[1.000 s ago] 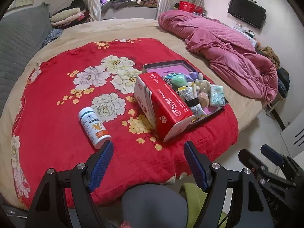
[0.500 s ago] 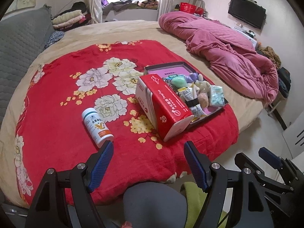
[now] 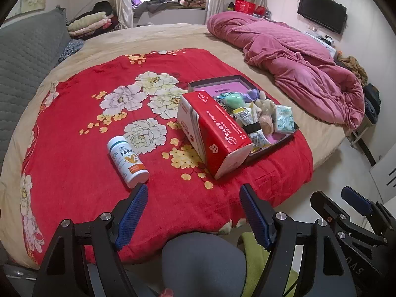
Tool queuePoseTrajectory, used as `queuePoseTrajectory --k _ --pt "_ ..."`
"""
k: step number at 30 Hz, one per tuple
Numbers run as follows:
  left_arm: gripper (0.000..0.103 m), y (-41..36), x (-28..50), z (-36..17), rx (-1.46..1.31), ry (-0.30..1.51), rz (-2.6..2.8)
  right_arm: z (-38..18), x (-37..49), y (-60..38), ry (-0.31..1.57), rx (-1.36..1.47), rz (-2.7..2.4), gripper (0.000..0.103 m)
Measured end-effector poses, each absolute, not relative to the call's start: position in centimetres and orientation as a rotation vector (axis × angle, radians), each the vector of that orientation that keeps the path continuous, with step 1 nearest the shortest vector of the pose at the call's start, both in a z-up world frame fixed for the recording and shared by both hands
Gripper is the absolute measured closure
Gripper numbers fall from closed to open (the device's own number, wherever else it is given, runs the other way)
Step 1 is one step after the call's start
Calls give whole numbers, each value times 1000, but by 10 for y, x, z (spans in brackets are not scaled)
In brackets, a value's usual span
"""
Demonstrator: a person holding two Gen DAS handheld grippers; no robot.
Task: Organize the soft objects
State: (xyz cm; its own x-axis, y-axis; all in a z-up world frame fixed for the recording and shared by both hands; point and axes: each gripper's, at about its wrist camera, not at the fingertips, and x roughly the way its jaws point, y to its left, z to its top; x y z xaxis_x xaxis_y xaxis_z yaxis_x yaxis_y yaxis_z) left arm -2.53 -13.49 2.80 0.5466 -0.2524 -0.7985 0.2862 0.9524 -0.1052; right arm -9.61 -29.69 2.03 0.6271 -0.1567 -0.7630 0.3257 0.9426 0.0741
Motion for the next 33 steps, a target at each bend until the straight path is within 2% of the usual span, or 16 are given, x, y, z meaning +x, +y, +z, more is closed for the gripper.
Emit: queuePoseTrajectory --k 33 --pt "26 -132 -24 22 28 958 -310 21 -96 -294 847 197 -279 32"
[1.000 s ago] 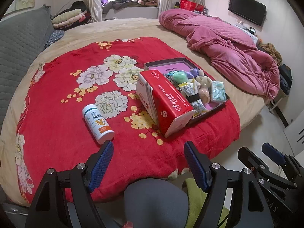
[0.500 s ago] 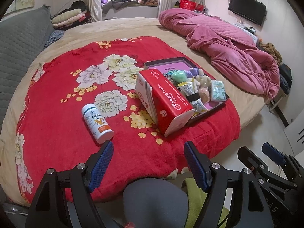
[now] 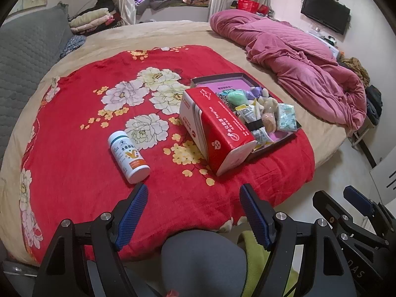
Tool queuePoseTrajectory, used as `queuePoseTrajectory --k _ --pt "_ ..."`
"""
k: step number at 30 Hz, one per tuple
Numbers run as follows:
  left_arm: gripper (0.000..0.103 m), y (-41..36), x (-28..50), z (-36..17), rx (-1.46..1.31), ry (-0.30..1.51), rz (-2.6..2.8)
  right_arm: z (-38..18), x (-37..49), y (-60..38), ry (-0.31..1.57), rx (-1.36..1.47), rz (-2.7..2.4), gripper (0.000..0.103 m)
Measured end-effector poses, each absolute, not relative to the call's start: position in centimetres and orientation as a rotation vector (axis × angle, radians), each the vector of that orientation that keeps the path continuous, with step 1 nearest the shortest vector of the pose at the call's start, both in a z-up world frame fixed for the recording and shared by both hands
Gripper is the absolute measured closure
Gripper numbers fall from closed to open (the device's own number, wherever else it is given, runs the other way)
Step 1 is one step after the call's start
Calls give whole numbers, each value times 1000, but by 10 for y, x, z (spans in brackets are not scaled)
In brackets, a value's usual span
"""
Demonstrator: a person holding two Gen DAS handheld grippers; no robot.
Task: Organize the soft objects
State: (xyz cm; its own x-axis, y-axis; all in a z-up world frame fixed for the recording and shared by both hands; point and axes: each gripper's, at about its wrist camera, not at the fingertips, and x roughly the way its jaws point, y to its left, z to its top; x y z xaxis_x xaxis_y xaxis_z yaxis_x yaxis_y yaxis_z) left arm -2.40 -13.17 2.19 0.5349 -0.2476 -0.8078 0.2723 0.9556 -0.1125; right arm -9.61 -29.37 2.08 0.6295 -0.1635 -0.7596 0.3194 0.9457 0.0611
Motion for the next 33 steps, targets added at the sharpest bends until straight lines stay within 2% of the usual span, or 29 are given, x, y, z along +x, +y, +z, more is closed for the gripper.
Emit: queuePoseTrajectory --k 33 --pt "26 -132 -24 22 39 963 -300 21 -96 -294 850 195 -269 32"
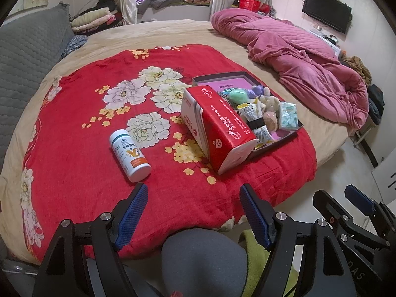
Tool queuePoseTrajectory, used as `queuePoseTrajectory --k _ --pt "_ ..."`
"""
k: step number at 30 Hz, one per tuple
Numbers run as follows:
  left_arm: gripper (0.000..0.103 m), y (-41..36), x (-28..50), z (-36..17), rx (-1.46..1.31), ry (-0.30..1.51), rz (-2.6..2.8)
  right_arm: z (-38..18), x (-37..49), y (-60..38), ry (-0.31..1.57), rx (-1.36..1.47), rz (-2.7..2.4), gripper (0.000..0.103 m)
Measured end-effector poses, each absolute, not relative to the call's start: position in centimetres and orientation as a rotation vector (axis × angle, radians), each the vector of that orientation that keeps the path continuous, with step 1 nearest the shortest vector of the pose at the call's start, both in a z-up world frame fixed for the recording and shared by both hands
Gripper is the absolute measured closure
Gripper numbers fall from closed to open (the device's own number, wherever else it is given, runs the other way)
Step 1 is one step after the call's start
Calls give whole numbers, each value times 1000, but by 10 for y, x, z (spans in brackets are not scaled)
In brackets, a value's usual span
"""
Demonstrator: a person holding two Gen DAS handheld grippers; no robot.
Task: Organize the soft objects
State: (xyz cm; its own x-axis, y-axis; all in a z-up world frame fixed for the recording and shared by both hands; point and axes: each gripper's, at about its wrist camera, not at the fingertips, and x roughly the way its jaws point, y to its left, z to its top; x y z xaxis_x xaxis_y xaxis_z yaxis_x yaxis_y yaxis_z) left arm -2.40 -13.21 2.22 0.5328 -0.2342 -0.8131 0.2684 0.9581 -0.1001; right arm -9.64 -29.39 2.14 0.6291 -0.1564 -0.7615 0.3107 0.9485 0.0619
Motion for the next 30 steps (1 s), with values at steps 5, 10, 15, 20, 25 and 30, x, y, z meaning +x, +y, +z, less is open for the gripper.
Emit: queuePoseTrajectory --k 5,10,15,20,25,30 --pt "26 -132 -24 22 39 965 -300 20 -96 -294 854 192 -270 32" --pt "26 -132 -25 21 42 963 -294 20 -96 -294 854 192 -265 32" --pt "26 -133 -25 21 45 962 -297 20 -95 -295 858 194 -263 32" --pt "26 -133 -26 22 45 959 -300 20 -96 -295 858 190 -265 32" --pt "26 -133 -27 21 49 958 -296 21 -95 -296 860 193 -267 32" --pt "25 -133 -26 21 53 959 -293 21 -95 -296 859 192 -269 32"
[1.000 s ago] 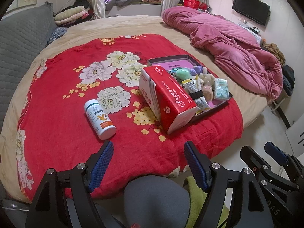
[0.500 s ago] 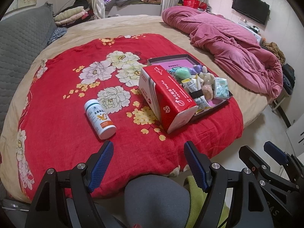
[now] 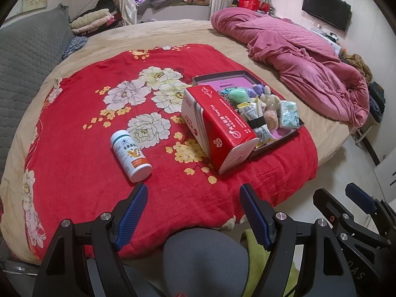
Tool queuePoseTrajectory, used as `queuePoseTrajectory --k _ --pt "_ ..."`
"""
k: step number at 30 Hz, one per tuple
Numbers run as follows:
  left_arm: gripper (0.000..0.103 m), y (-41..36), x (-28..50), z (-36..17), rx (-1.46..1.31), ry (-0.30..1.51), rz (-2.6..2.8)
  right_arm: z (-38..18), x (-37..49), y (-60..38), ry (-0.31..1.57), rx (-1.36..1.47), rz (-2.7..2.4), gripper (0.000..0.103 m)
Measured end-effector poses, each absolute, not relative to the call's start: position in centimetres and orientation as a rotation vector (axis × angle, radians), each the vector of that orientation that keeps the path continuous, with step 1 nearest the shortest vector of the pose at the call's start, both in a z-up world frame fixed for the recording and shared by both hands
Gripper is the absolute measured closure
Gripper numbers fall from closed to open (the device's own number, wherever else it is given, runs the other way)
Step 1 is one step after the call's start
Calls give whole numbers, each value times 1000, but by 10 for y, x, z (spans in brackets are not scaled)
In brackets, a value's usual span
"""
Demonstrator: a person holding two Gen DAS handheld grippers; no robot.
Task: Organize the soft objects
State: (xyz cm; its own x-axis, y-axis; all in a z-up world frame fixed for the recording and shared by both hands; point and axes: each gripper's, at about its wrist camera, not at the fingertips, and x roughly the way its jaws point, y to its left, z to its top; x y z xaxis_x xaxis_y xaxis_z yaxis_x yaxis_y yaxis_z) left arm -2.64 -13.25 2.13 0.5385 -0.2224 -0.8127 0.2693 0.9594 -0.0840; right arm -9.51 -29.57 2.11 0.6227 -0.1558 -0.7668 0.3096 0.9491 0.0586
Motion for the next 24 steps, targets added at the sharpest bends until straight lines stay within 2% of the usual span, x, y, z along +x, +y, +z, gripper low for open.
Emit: queuePoseTrajectory --k 24 --pt "26 -131 -24 14 54 976 -293 20 -93 -296 863 193 -267 32"
